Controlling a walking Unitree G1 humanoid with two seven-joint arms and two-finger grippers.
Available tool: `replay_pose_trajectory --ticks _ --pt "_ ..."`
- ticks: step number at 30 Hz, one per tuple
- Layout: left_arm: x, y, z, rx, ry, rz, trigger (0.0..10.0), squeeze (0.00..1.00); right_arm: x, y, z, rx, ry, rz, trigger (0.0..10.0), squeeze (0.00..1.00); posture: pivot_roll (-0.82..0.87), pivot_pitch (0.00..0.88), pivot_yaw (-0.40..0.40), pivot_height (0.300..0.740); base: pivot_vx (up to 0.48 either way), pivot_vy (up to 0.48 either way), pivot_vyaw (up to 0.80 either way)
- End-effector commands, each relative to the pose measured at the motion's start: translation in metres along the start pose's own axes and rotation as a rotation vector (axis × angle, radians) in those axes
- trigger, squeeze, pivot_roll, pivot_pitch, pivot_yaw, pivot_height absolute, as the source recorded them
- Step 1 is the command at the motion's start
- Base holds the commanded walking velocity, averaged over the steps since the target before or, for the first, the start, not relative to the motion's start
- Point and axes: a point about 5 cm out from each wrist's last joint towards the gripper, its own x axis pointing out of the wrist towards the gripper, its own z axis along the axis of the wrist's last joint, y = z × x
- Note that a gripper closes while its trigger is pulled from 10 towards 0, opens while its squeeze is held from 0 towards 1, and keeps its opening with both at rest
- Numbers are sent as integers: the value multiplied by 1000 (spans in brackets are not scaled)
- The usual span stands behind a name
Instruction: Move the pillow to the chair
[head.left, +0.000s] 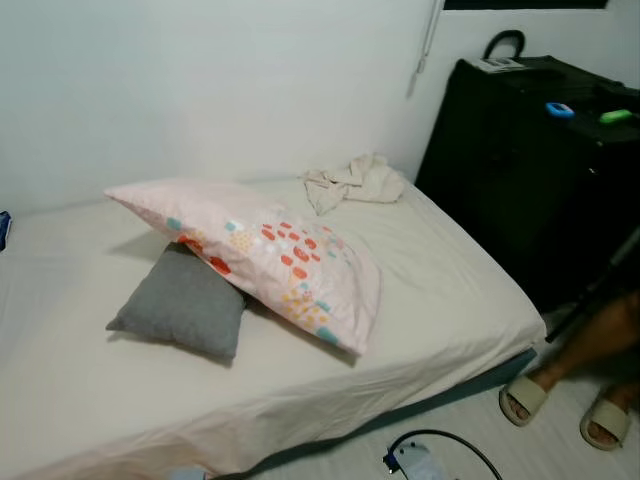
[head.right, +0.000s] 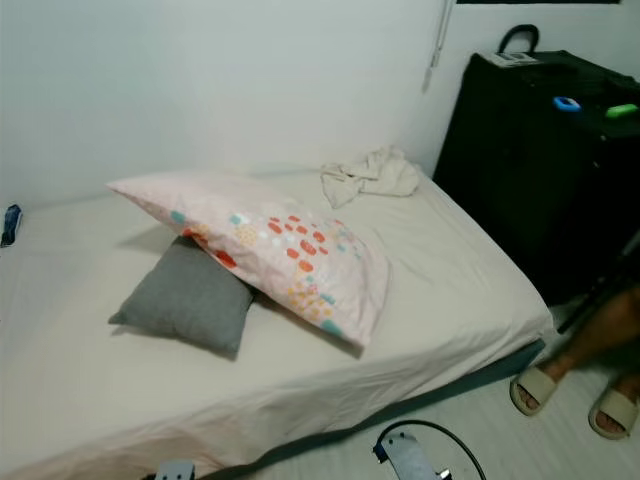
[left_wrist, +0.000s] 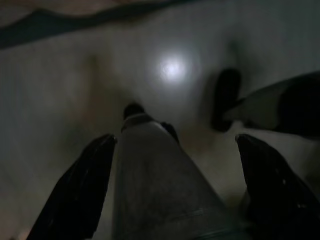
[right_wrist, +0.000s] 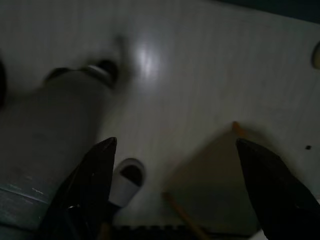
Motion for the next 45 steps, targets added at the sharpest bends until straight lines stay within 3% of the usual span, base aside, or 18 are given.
replay_pose_trajectory --ticks 1,17,19,45 --pt "-1 -3 -8 -2 34 -14 10000 0 0 2 -3 6 6 4 10000 0 -70 45 -46 740 0 -469 0" --pt "-1 -1 -8 9 34 -15 10000 0 0 1 -4 3 7 3 10000 0 -74 45 -47 740 0 -467 0" --pt "-1 0 -7 -16 18 16 10000 0 0 1 -4 0 8 2 10000 0 -74 42 -48 740 0 0 0" --pt "-1 0 -5 6 18 7 10000 0 0 4 -3 19 -15 51 10000 0 -69 46 -45 740 0 0 0"
